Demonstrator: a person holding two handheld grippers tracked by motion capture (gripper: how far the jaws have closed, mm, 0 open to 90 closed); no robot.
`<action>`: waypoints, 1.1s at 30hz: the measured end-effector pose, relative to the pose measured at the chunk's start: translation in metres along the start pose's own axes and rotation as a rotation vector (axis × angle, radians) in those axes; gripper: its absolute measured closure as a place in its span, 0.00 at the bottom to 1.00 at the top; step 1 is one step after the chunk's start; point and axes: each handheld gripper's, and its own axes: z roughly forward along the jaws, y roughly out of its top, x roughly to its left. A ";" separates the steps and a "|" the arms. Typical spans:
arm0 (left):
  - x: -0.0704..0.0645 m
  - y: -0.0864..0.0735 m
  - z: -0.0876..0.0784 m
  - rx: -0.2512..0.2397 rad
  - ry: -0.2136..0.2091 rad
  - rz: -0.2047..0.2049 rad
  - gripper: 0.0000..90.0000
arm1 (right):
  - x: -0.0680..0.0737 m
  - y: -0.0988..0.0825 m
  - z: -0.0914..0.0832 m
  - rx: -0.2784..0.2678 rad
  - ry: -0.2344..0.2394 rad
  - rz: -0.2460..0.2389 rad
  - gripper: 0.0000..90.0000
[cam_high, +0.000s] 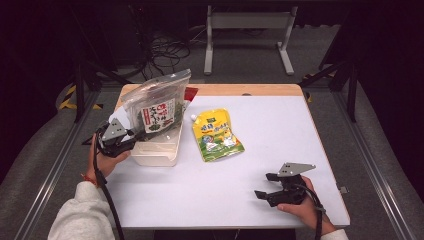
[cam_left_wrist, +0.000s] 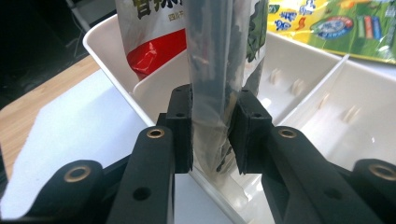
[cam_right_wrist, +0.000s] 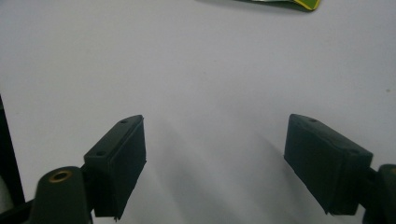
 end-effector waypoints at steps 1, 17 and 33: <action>0.000 0.000 0.000 -0.010 0.000 -0.018 0.78 | 0.000 0.000 0.000 -0.004 -0.003 0.003 0.23; -0.006 0.003 -0.016 -0.084 0.045 -0.100 0.57 | -0.004 0.001 -0.006 -0.026 -0.032 0.011 0.23; -0.037 0.006 -0.041 -0.073 0.092 -0.082 0.29 | -0.019 0.004 -0.016 -0.077 -0.095 0.017 0.39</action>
